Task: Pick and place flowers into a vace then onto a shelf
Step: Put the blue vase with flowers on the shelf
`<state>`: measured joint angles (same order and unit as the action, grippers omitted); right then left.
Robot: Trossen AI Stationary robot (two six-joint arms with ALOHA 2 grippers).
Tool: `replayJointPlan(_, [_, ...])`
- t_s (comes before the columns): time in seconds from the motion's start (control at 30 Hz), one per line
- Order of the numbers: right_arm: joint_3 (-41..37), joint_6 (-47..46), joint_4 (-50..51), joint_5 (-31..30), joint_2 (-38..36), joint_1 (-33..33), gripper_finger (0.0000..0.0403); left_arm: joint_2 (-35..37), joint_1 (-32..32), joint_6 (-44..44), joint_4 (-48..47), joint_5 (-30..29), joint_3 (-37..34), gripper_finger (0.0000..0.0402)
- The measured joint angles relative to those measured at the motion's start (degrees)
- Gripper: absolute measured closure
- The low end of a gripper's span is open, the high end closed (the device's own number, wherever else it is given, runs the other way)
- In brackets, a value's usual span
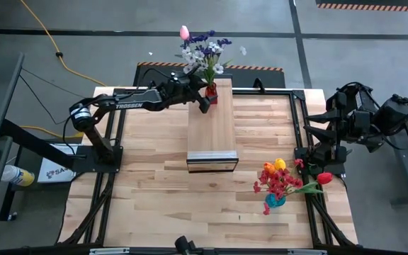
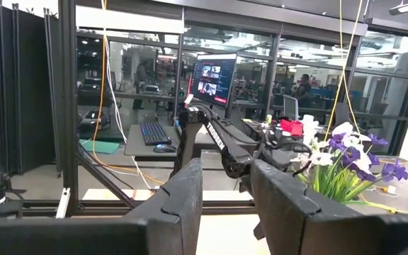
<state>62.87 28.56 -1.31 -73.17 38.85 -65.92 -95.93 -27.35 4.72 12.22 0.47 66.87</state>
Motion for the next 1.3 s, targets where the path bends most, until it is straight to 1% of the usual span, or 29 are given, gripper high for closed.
replayJointPlan(0.27, [0.00, 0.00, 0.01, 0.03, 0.01, 0.00, 0.0289, 0.95, 0.85, 0.17, -5.01, -0.10, 0.02, 0.0015])
replayJointPlan(0.4, [0.00, 0.02, 0.01, 0.02, 0.02, -0.01, 0.0289, 1.23, 2.31, 0.08, -5.35, -0.27, 0.02, 0.0016])
replayJointPlan(0.5, [0.00, 0.02, 0.01, 0.02, 0.01, 0.00, 0.0289, 1.41, 3.31, 0.06, -5.27, -1.97, 0.09, 0.0014])
replayJointPlan(0.7, [0.00, 0.00, 0.01, 0.02, 0.00, 0.01, 0.0289, 3.50, 3.81, 0.06, -10.07, -5.36, 0.11, 0.0015])
replayJointPlan(0.77, [0.00, 0.02, 0.02, 0.02, 0.02, -0.01, 0.0289, 4.36, 3.85, 0.06, -12.84, -5.58, 0.11, 0.0014])
replayJointPlan(1.03, [0.00, 0.24, 0.03, -0.07, 0.02, -0.01, 0.0289, 6.00, 5.74, 0.06, -13.50, -6.19, 0.11, 0.0014])
replayJointPlan(1.3, [0.00, 0.24, 0.03, -0.11, 0.02, -0.01, 0.0289, 8.72, 8.21, 0.06, -15.96, -8.56, 0.22, 0.0014])
